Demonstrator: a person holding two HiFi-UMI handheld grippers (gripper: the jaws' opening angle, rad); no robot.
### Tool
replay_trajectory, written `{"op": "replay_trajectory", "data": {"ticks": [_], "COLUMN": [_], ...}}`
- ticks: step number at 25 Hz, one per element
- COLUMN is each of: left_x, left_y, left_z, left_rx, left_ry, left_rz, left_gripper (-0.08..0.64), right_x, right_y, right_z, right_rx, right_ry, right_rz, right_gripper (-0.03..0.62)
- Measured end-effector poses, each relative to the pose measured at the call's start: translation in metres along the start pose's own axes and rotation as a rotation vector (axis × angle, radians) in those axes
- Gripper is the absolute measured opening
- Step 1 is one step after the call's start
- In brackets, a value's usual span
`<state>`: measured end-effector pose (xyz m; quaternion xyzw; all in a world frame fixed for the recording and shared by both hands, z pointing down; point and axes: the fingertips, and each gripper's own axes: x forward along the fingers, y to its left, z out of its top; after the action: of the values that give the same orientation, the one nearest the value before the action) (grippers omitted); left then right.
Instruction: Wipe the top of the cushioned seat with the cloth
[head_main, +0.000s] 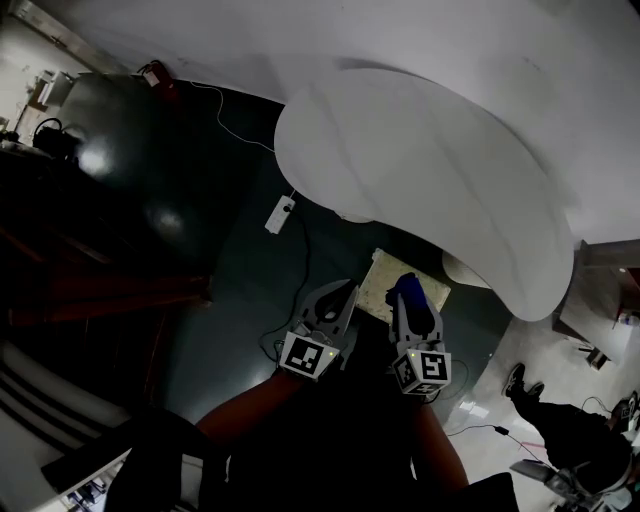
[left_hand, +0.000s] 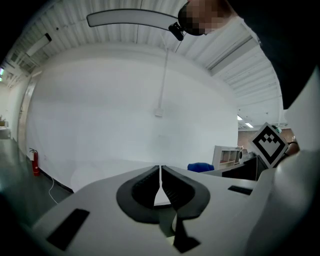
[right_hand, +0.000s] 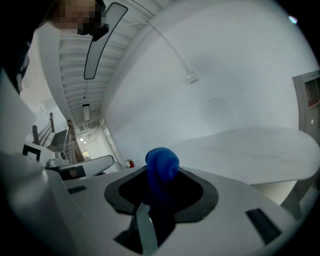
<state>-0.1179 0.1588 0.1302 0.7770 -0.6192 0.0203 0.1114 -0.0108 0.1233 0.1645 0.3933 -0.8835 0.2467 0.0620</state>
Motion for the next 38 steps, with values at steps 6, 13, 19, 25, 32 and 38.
{"op": "replay_trajectory", "data": {"ticks": [6, 13, 19, 25, 32, 38], "left_x": [0.018, 0.049, 0.079, 0.092, 0.108, 0.122], "left_y": [0.015, 0.045, 0.063, 0.07, 0.067, 0.069], "left_z": [-0.052, -0.124, -0.195, -0.25, -0.296, -0.311], "left_rx": [-0.082, -0.064, -0.084, -0.071, -0.094, -0.117], "left_ry": [0.04, 0.129, 0.168, 0.203, 0.233, 0.251], "left_rz": [0.023, -0.006, 0.015, 0.03, 0.033, 0.034], "left_gripper": [0.023, 0.023, 0.023, 0.024, 0.025, 0.023], "right_x": [0.029, 0.099, 0.156, 0.196, 0.218, 0.234], "right_y": [-0.031, -0.052, -0.093, -0.137, -0.169, -0.187], "right_z": [-0.065, -0.134, -0.204, -0.278, -0.334, -0.368], "right_rx": [0.038, 0.021, 0.035, 0.073, 0.157, 0.222], "right_ry": [0.15, 0.222, 0.29, 0.402, 0.438, 0.457], "right_rz": [-0.032, -0.012, 0.022, 0.021, 0.003, -0.026], "right_gripper": [0.163, 0.164, 0.164, 0.164, 0.164, 0.164]}}
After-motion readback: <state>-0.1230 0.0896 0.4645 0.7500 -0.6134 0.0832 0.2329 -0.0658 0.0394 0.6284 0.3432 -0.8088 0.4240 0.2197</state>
